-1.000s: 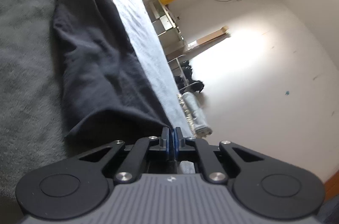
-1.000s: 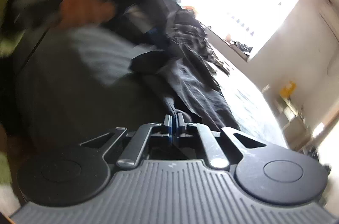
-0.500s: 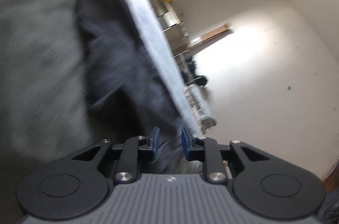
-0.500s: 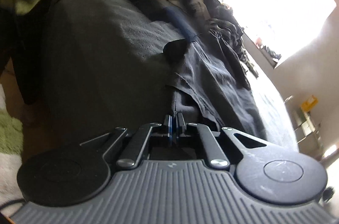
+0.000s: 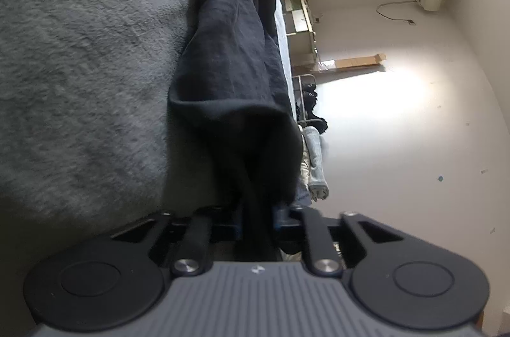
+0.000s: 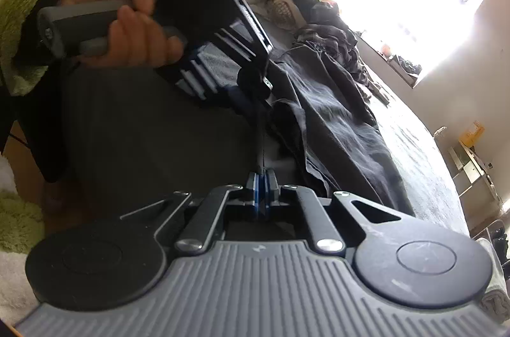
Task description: Fold clothes
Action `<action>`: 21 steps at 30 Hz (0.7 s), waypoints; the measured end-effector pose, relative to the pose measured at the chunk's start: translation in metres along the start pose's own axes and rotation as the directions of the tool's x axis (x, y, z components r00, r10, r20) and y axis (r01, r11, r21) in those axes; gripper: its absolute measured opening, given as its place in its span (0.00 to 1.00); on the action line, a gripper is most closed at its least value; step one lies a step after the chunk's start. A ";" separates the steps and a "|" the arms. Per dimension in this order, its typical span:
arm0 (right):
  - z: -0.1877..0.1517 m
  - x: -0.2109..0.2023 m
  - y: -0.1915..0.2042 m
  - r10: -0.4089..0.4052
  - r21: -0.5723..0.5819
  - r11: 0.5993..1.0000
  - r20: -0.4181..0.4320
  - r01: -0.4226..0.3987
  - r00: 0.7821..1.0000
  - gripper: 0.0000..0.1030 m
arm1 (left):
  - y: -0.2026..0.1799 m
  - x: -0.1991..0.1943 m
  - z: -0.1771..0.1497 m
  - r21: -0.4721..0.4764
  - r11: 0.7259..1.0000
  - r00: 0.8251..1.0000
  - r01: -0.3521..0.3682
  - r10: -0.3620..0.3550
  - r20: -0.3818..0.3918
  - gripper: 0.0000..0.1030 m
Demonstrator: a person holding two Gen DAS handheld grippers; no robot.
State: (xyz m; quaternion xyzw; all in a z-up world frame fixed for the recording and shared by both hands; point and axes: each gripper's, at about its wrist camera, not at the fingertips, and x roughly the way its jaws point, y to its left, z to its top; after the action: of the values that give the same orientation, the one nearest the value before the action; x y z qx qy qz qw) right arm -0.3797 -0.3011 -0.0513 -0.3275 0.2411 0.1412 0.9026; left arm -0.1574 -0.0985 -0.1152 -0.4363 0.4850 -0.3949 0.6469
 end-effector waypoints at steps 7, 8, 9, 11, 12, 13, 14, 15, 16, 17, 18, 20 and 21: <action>0.021 -0.037 -0.020 -0.033 -0.044 0.998 0.103 0.038 0.994 0.02 | -0.047 -0.028 0.009 0.205 0.978 0.996 -0.046 0.030 0.079 0.02; 0.021 -0.036 -0.017 0.002 -0.042 0.999 0.104 0.003 0.995 0.02 | -0.046 -0.031 0.009 0.215 0.974 0.996 -0.067 0.051 0.077 0.02; 0.018 -0.033 -0.012 0.030 -0.048 0.999 0.097 -0.025 0.995 0.02 | -0.043 -0.033 0.008 0.226 0.969 0.994 -0.095 0.080 0.074 0.02; 0.009 -0.015 0.007 0.093 -0.077 0.993 0.060 -0.088 0.994 0.02 | -0.033 -0.034 0.006 0.241 0.955 0.985 -0.172 0.162 0.062 0.02; 0.005 -0.006 0.014 0.121 -0.080 0.990 0.045 -0.117 0.992 0.02 | -0.028 -0.035 0.005 0.247 0.948 0.979 -0.202 0.195 0.054 0.02; 0.001 0.002 0.022 0.156 -0.070 0.986 0.028 -0.154 0.987 0.02 | -0.025 -0.036 0.004 0.249 0.942 0.975 -0.223 0.218 0.049 0.02; -0.003 0.008 0.028 0.177 -0.062 0.982 0.015 -0.176 0.984 0.02 | -0.024 -0.038 0.003 0.248 0.940 0.972 -0.236 0.231 0.047 0.02; -0.006 0.013 0.034 0.197 -0.054 0.979 0.002 -0.196 0.980 0.02 | -0.022 -0.041 0.003 0.246 0.941 0.972 -0.233 0.228 0.048 0.02; -0.008 0.016 0.038 0.204 -0.056 0.977 -0.006 -0.204 0.979 0.02 | -0.020 -0.044 0.003 0.245 0.942 0.973 -0.230 0.225 0.049 0.02; -0.007 0.016 0.038 0.205 -0.048 0.978 -0.001 -0.205 0.979 0.02 | -0.020 -0.047 0.002 0.247 0.942 0.974 -0.228 0.223 0.052 0.02; -0.006 0.015 0.037 0.206 -0.040 0.978 0.005 -0.206 0.979 0.02 | -0.021 -0.048 0.002 0.258 0.939 0.973 -0.229 0.222 0.058 0.02; -0.005 0.015 0.034 0.215 -0.002 0.977 0.011 -0.215 0.977 0.02 | -0.021 -0.049 0.000 0.274 0.932 0.972 -0.237 0.228 0.063 0.02; -0.006 0.017 0.031 0.223 0.026 0.974 0.010 -0.223 0.975 0.02 | -0.021 -0.049 -0.001 0.282 0.928 0.970 -0.242 0.234 0.064 0.03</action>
State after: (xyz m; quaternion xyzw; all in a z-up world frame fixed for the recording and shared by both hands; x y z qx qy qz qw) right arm -0.3801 -0.2801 -0.0803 -0.2857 0.2749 0.2395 0.8862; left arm -0.1705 -0.0596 -0.0820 -0.2814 0.4624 -0.3735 0.7534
